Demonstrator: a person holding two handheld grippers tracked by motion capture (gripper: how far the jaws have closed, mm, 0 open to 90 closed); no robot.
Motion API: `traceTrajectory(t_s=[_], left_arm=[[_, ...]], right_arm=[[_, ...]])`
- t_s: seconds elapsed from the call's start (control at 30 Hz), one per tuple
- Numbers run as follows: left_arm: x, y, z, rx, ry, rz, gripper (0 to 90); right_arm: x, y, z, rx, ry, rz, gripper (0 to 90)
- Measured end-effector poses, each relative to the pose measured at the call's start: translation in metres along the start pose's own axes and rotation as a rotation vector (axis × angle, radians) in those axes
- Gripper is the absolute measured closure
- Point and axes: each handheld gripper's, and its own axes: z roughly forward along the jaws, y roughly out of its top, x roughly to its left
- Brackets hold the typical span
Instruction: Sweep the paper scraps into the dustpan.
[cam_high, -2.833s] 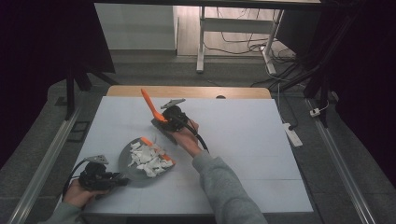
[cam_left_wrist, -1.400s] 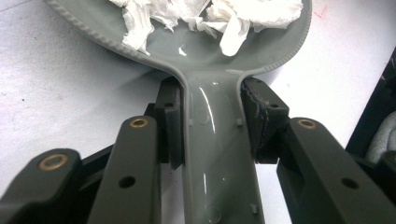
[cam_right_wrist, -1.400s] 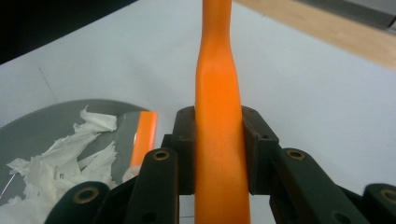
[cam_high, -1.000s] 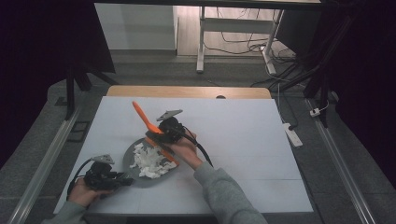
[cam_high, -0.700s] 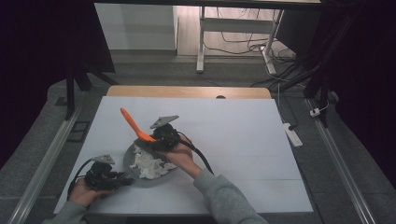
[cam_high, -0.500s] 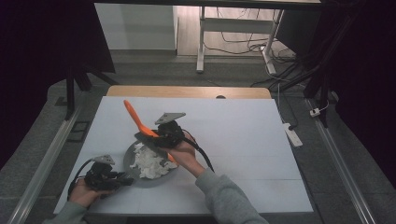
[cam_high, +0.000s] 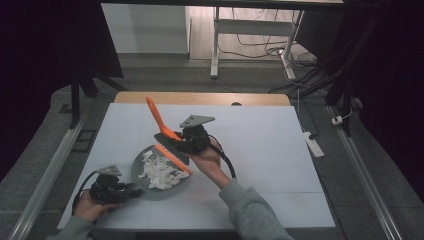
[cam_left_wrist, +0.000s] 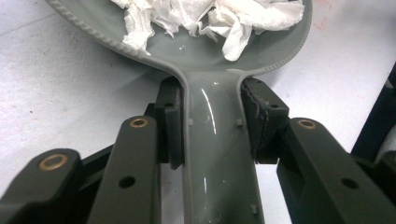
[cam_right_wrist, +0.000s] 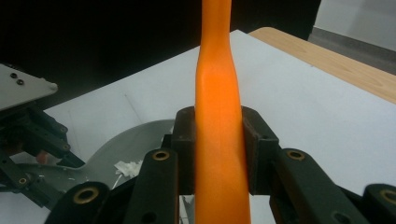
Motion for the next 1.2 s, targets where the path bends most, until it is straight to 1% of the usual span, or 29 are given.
traceTrajectory(t_s=[0.23, 0.5, 0.73, 0.77, 0.9, 1.03, 1.1, 1.13, 1.2], left_arm=[[-0.002, 0.000, -0.002, -0.024, 0.020, -0.002, 61.6], [-0.007, 0.001, -0.005, -0.060, 0.035, -0.008, 61.6], [-0.011, 0.004, -0.006, -0.094, 0.066, -0.028, 61.6], [-0.012, 0.005, -0.006, -0.102, 0.073, -0.030, 61.6], [-0.015, 0.006, -0.006, -0.122, 0.083, -0.039, 61.6], [-0.018, 0.006, -0.008, -0.145, 0.092, -0.057, 61.6], [-0.019, 0.006, -0.008, -0.160, 0.104, -0.062, 61.6], [-0.020, 0.006, -0.009, -0.176, 0.117, -0.068, 61.6], [-0.020, 0.007, -0.010, -0.194, 0.119, -0.075, 61.6]], right_arm=[[-0.012, -0.008, -0.020, -0.022, -0.026, 0.028, 70.3], [-0.020, -0.017, -0.053, -0.067, -0.049, 0.053, 70.3], [-0.026, -0.029, -0.084, -0.087, -0.075, 0.054, 70.3], [-0.028, -0.031, -0.089, -0.088, -0.078, 0.057, 70.3], [-0.034, -0.040, -0.105, -0.100, -0.088, 0.074, 70.3], [-0.040, -0.049, -0.120, -0.106, -0.097, 0.094, 70.3], [-0.042, -0.054, -0.127, -0.106, -0.106, 0.097, 70.3], [-0.043, -0.055, -0.130, -0.106, -0.109, 0.096, 70.3], [-0.045, -0.061, -0.138, -0.108, -0.116, 0.100, 70.3]])
